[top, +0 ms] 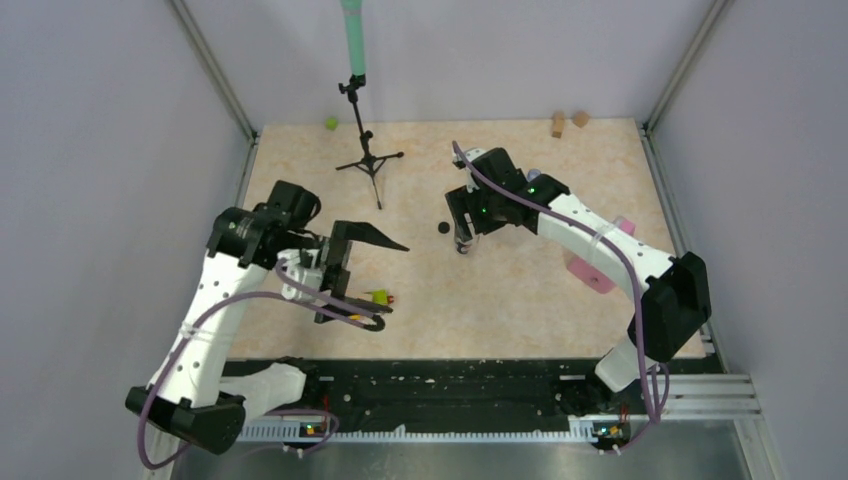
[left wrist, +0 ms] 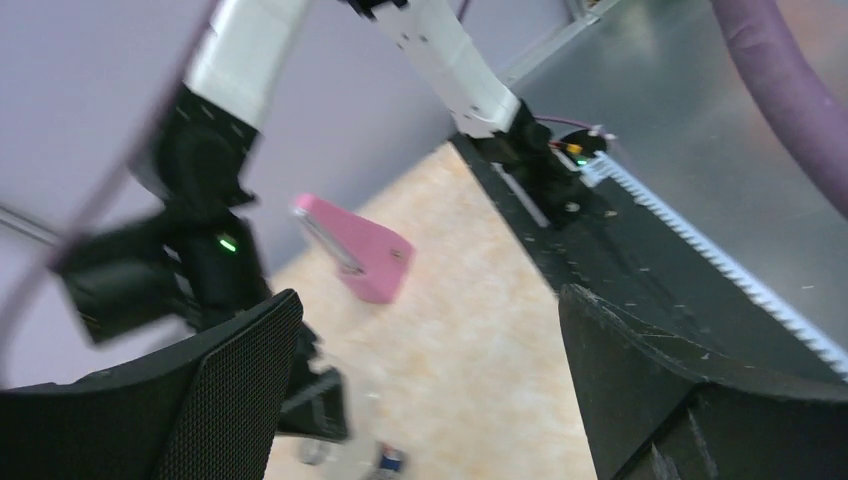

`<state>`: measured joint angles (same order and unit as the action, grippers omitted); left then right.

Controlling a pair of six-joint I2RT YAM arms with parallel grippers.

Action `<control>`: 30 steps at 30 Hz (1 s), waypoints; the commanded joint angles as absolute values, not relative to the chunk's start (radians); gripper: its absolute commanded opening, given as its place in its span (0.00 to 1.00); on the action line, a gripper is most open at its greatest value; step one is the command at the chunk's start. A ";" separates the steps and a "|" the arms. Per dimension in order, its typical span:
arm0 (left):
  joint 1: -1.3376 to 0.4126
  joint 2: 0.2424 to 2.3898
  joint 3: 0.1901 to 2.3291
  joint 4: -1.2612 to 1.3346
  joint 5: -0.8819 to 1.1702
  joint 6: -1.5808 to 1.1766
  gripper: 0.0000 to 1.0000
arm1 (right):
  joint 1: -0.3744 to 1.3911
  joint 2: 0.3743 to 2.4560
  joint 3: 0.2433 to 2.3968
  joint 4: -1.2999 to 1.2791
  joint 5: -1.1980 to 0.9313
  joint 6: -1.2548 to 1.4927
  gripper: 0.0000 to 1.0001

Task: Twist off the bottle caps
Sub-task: Reset both arms

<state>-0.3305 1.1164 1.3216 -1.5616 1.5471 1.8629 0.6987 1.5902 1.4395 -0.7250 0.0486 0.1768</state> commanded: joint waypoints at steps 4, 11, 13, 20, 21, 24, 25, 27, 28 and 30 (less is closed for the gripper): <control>-0.346 1.148 1.544 -1.582 1.681 1.944 0.98 | 0.713 1.542 1.464 -0.719 0.074 0.185 0.73; -0.359 1.260 1.606 -1.583 1.680 1.982 0.98 | 0.718 1.542 1.468 -0.716 0.077 0.190 0.73; -0.360 1.287 1.628 -1.582 1.680 1.986 0.98 | 0.719 1.545 1.468 -0.715 0.077 0.190 0.73; -0.472 1.294 1.676 -1.586 1.681 1.845 0.98 | 0.723 1.555 1.469 -0.714 0.076 0.183 0.73; -0.505 1.265 1.632 -1.587 1.681 1.832 0.98 | 0.723 1.553 1.471 -0.716 0.077 0.182 0.73; -0.539 1.127 1.437 -1.588 1.679 1.893 0.98 | 0.723 1.547 1.470 -0.715 0.073 0.181 0.73; -0.539 1.071 1.370 -1.588 1.664 1.941 0.98 | 0.723 1.546 1.469 -0.715 0.070 0.181 0.73; -0.502 0.954 1.261 -1.588 1.622 1.975 0.98 | 0.724 1.543 1.465 -0.717 0.067 0.179 0.73; -0.477 0.882 1.221 -1.580 1.621 1.979 0.98 | 0.724 1.543 1.463 -0.718 0.069 0.179 0.73; -0.447 0.801 1.173 -1.494 1.566 1.872 0.98 | 0.726 1.545 1.462 -0.722 0.071 0.179 0.73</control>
